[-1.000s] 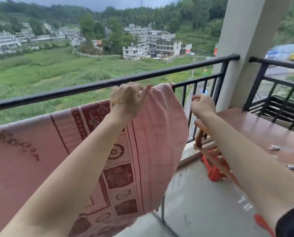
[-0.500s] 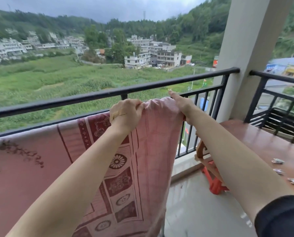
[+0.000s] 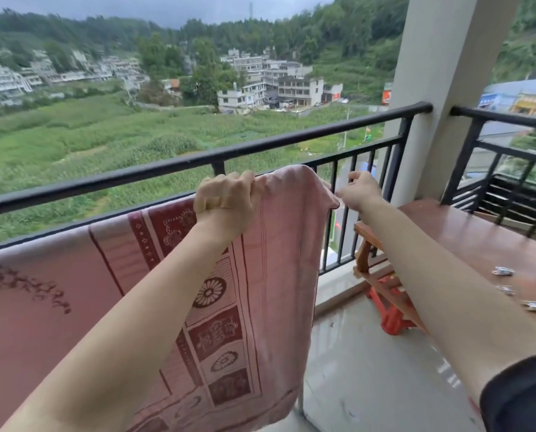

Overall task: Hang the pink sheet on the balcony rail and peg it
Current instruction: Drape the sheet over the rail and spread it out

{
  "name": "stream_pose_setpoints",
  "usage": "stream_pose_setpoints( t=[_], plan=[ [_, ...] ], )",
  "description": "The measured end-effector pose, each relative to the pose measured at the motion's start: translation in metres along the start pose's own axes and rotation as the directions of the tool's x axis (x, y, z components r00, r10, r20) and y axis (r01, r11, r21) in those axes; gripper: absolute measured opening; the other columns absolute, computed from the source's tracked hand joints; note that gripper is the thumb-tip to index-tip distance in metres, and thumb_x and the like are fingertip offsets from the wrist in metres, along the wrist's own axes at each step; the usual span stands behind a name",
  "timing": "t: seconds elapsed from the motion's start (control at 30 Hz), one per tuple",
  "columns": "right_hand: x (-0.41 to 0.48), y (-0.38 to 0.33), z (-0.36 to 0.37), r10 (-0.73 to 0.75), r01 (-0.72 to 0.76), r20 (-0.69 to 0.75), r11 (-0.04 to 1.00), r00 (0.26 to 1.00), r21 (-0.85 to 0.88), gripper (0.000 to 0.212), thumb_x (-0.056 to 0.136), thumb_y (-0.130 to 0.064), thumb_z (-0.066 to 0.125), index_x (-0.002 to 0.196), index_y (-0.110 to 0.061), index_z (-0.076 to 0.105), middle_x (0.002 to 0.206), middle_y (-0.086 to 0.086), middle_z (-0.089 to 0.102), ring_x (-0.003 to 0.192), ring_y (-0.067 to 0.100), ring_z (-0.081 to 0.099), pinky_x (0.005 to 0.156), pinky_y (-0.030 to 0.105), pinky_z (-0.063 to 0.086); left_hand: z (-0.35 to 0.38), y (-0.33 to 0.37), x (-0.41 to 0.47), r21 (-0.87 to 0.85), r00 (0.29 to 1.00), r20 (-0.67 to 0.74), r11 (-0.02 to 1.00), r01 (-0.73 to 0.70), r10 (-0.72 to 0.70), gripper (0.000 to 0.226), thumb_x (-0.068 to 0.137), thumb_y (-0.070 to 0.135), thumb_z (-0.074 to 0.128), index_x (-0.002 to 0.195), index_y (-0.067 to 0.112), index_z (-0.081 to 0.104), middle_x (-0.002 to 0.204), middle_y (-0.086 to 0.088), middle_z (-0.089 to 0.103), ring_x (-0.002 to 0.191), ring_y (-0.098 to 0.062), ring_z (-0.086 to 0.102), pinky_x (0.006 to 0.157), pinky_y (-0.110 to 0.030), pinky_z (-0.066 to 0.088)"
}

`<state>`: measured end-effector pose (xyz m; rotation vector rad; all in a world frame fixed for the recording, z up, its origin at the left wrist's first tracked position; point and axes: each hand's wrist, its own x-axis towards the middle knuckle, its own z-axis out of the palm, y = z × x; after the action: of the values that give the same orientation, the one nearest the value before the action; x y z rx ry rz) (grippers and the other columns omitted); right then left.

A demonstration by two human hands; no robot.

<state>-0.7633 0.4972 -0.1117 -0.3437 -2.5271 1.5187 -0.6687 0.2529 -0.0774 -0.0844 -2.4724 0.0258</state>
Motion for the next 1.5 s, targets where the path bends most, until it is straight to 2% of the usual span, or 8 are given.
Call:
stream_pose_setpoints(
  t=[0.23, 0.37, 0.6, 0.7, 0.9, 1.1, 1.3, 1.5],
  plan=[
    [-0.03, -0.037, 0.02, -0.406, 0.397, -0.134, 0.913, 0.904, -0.093, 0.042, 0.101, -0.034, 0.042, 0.136, -0.014, 0.05, 0.139, 0.014, 0.047, 0.129, 0.028, 0.046, 0.108, 0.037, 0.035, -0.017, -0.01, 0.001, -0.453, 0.997, -0.08, 0.89, -0.049, 0.015, 0.03, 0.098, 0.034, 0.05, 0.118, 0.017, 0.066, 0.119, -0.001, 0.064, 0.096, -0.018, 0.064, 0.076, -0.032, 0.051],
    [-0.055, -0.054, 0.047, -0.465, 0.464, -0.117, 0.885, 0.877, -0.038, 0.061, 0.099, -0.06, 0.034, 0.141, -0.016, 0.042, 0.146, 0.011, 0.041, 0.13, 0.022, 0.044, 0.097, 0.031, 0.037, -0.021, -0.031, -0.023, -0.115, 0.994, -0.077, 0.991, 0.067, -0.076, 0.042, 0.101, 0.044, 0.036, 0.118, 0.016, 0.062, 0.115, -0.007, 0.067, 0.102, -0.029, 0.062, 0.084, -0.041, 0.05],
    [-0.073, 0.044, 0.062, -0.219, 0.201, 0.048, 0.949, 0.975, 0.244, 0.079, 0.078, -0.086, 0.034, 0.091, -0.013, 0.062, 0.083, 0.009, 0.063, 0.074, 0.024, 0.059, 0.065, 0.045, 0.044, -0.006, -0.038, -0.04, 0.165, 0.997, -0.053, 0.984, 0.066, -0.058, 0.052, 0.102, 0.05, 0.027, 0.096, 0.012, 0.063, 0.091, -0.01, 0.069, 0.078, -0.031, 0.062, 0.075, -0.041, 0.042],
    [-0.083, 0.081, 0.057, -0.137, 0.073, 0.232, 0.961, 0.963, 0.267, 0.054, 0.077, -0.067, 0.064, 0.09, -0.015, 0.069, 0.09, 0.005, 0.07, 0.079, 0.019, 0.069, 0.071, 0.038, 0.057, 0.0, -0.036, -0.038, 0.182, 0.994, -0.084, 0.98, 0.083, -0.068, 0.055, 0.103, 0.049, 0.026, 0.097, 0.009, 0.064, 0.089, -0.012, 0.068, 0.074, -0.032, 0.061, 0.074, -0.041, 0.041],
    [-0.089, 0.17, 0.03, 0.275, 0.179, 0.738, 0.864, 0.616, -0.471, 0.049, 0.071, -0.069, 0.069, 0.084, -0.022, 0.076, 0.074, -0.011, 0.074, 0.065, 0.006, 0.063, 0.068, 0.024, 0.051, 0.009, -0.028, -0.029, 0.156, 0.985, -0.137, 0.98, 0.128, -0.107, 0.061, 0.102, 0.052, 0.023, 0.095, 0.007, 0.064, 0.088, -0.013, 0.069, 0.073, -0.032, 0.061, 0.075, -0.041, 0.039],
    [-0.07, 0.215, 0.009, 0.054, 0.089, 0.199, 0.757, 0.979, -0.647, 0.04, 0.091, -0.061, 0.054, 0.081, -0.023, 0.062, 0.094, 0.001, 0.067, 0.094, 0.026, 0.063, 0.067, 0.033, 0.044, 0.014, -0.023, -0.031, 0.154, 0.972, -0.198, 0.975, 0.16, -0.129, 0.062, 0.102, 0.052, 0.024, 0.094, 0.005, 0.063, 0.089, -0.016, 0.067, 0.076, -0.033, 0.058, 0.08, -0.044, 0.039],
    [-0.051, 0.171, 0.024, 0.003, 0.043, 0.421, 0.994, 0.907, -0.1, 0.021, 0.086, -0.017, 0.057, 0.105, -0.015, 0.065, 0.105, 0.004, 0.067, 0.099, 0.023, 0.064, 0.079, 0.035, 0.053, 0.014, -0.019, -0.038, 0.169, 0.959, -0.227, 0.963, 0.208, -0.167, 0.064, 0.101, 0.056, 0.024, 0.098, 0.005, 0.063, 0.094, -0.018, 0.066, 0.081, -0.034, 0.058, 0.083, -0.045, 0.038],
    [-0.038, 0.057, 0.009, -0.172, -0.155, 0.522, 0.837, 0.836, 0.524, 0.058, 0.091, -0.07, 0.039, 0.107, -0.023, 0.07, 0.088, -0.002, 0.073, 0.088, 0.02, 0.067, 0.08, 0.036, 0.052, 0.009, 0.0, -0.026, 0.148, 0.946, -0.183, 0.944, 0.294, -0.266, 0.067, 0.1, 0.056, 0.021, 0.099, 0.007, 0.065, 0.098, -0.02, 0.068, 0.085, -0.034, 0.061, 0.085, -0.046, 0.037]
  ],
)
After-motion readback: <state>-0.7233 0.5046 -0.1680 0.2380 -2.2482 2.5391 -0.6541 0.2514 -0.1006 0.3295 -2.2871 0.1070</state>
